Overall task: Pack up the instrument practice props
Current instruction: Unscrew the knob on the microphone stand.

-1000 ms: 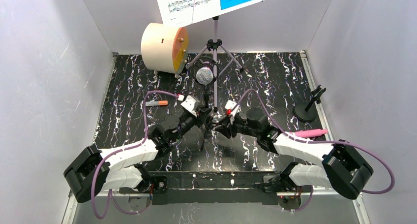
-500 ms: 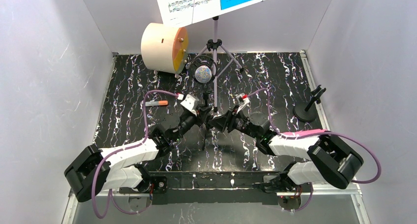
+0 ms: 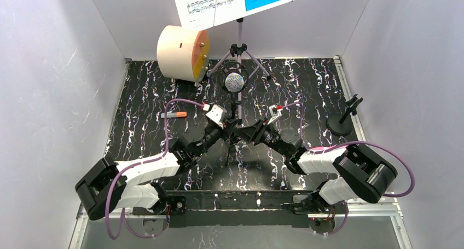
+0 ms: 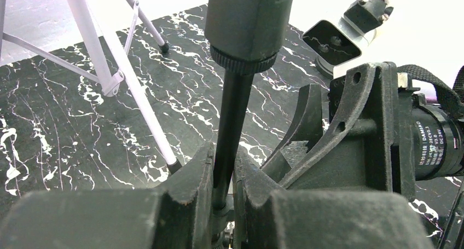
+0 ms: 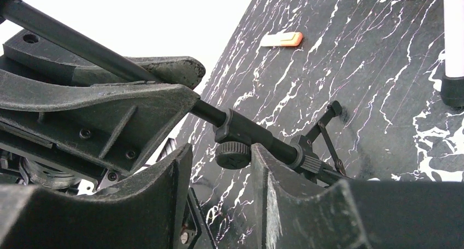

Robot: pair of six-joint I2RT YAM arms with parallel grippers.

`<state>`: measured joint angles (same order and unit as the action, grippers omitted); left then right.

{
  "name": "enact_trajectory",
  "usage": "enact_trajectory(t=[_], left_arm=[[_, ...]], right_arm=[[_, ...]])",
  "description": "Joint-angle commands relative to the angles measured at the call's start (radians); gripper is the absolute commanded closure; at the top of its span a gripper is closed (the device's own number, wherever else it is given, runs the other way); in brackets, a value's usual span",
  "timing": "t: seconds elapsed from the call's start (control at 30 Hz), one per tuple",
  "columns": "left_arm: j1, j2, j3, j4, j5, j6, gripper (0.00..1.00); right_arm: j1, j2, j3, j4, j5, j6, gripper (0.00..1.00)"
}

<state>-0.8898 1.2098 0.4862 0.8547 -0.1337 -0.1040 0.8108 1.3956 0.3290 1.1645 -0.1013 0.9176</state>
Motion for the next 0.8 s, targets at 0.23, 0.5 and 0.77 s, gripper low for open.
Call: enact_trajectory(t=[0.23, 0.5, 0.77], left_arm=[[-0.014, 0.042, -0.018, -0.189, -0.049, -0.057, 1.00], [-0.021, 0.046, -0.014, -0.194, -0.049, -0.046, 1.00], [-0.028, 0.046, -0.012, -0.198, -0.052, -0.040, 1.00]], right_arm=[[-0.008, 0.000, -0.051, 0.132, 0.027, 0.074, 0.57], [-0.010, 0.003, -0.041, 0.133, 0.027, 0.079, 0.58], [-0.016, 0.022, -0.008, 0.129, 0.024, 0.092, 0.56]])
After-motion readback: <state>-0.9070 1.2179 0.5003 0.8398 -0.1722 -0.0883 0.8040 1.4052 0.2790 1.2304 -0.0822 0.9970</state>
